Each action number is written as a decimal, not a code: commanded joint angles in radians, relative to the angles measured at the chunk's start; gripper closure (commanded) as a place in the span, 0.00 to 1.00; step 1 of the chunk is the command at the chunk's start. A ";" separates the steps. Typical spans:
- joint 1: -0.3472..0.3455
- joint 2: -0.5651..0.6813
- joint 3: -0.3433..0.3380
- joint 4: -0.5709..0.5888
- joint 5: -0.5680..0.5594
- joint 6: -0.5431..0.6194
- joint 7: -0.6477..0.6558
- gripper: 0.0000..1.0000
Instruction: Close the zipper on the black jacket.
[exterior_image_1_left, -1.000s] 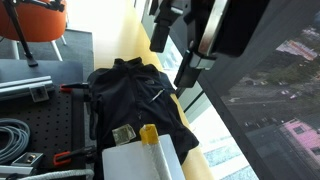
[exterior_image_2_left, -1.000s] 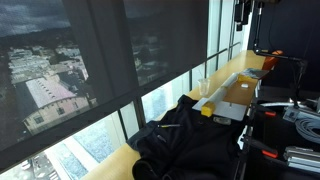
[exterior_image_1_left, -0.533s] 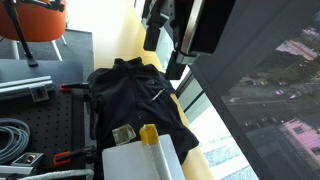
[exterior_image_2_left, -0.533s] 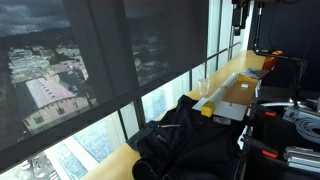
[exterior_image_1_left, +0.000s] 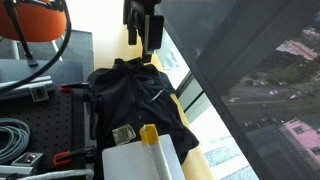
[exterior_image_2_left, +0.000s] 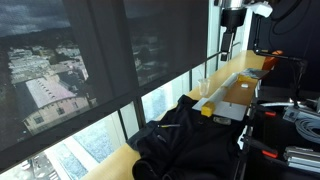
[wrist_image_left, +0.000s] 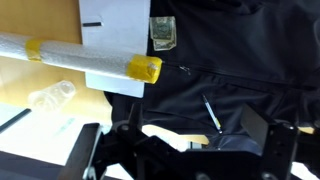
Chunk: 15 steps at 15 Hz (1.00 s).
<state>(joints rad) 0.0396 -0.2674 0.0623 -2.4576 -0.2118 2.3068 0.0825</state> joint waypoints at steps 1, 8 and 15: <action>0.026 0.093 -0.008 -0.020 0.089 0.115 -0.054 0.00; 0.001 0.364 -0.024 0.047 0.089 0.282 -0.156 0.00; 0.036 0.647 -0.078 0.196 -0.083 0.398 -0.057 0.00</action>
<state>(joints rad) 0.0447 0.2682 0.0213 -2.3488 -0.2391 2.6699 -0.0135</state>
